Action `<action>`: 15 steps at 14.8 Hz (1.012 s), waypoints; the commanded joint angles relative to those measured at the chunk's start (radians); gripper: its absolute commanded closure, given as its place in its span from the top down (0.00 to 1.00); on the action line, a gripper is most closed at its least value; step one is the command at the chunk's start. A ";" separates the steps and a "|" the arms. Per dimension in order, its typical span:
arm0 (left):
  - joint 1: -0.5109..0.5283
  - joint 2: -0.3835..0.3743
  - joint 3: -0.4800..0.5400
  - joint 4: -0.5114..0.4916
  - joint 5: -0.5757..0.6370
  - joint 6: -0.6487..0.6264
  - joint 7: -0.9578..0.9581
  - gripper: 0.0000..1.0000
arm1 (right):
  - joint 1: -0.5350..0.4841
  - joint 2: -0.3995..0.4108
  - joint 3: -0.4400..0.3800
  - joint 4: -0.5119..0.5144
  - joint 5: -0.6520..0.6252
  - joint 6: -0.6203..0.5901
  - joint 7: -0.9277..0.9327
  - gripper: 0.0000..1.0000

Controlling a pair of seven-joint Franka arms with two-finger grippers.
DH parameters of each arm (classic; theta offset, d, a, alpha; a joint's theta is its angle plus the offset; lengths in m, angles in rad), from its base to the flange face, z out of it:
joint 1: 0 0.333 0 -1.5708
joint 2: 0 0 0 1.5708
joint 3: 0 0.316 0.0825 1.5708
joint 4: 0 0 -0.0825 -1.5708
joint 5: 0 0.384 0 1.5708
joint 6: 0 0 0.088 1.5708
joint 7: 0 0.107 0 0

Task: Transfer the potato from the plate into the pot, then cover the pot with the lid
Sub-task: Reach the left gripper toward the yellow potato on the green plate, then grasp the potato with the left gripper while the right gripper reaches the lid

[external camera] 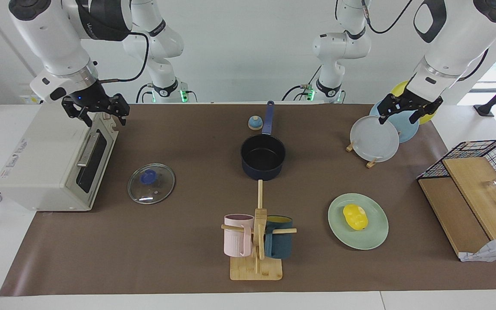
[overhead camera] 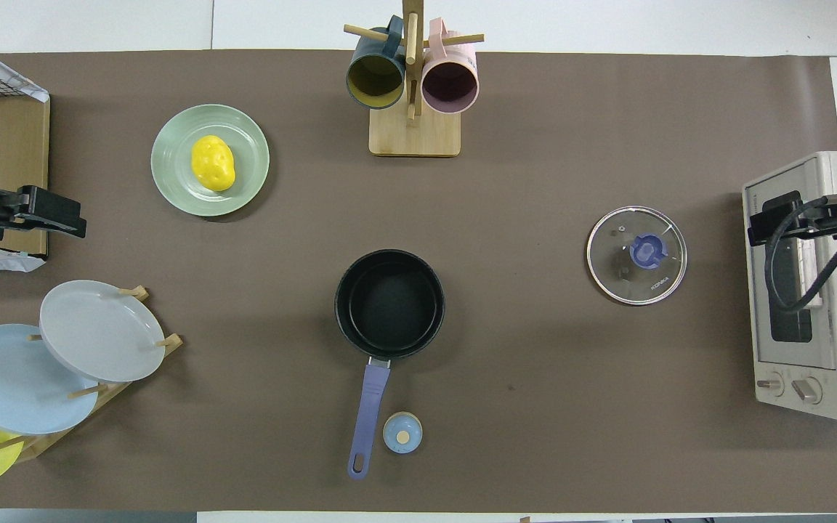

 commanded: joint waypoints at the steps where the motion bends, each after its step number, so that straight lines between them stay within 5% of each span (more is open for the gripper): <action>1: -0.004 -0.014 -0.002 -0.024 0.010 0.057 -0.002 1.00 | -0.010 -0.017 0.006 -0.015 0.015 0.009 0.010 1.00; 4: -0.011 0.054 -0.007 -0.003 0.001 0.103 -0.007 1.00 | -0.011 -0.019 0.006 -0.015 0.015 0.000 0.007 1.00; 8: -0.011 0.332 -0.015 0.213 -0.042 0.109 -0.016 1.00 | -0.022 -0.034 0.005 -0.032 0.015 -0.032 -0.080 1.00; 12: -0.049 0.543 -0.004 0.294 -0.063 0.288 -0.079 1.00 | -0.005 -0.025 0.009 -0.136 0.015 0.147 -0.108 1.00; 15: -0.060 0.628 -0.002 0.301 -0.059 0.388 -0.125 1.00 | 0.013 0.012 0.009 -0.274 0.049 0.303 -0.118 1.00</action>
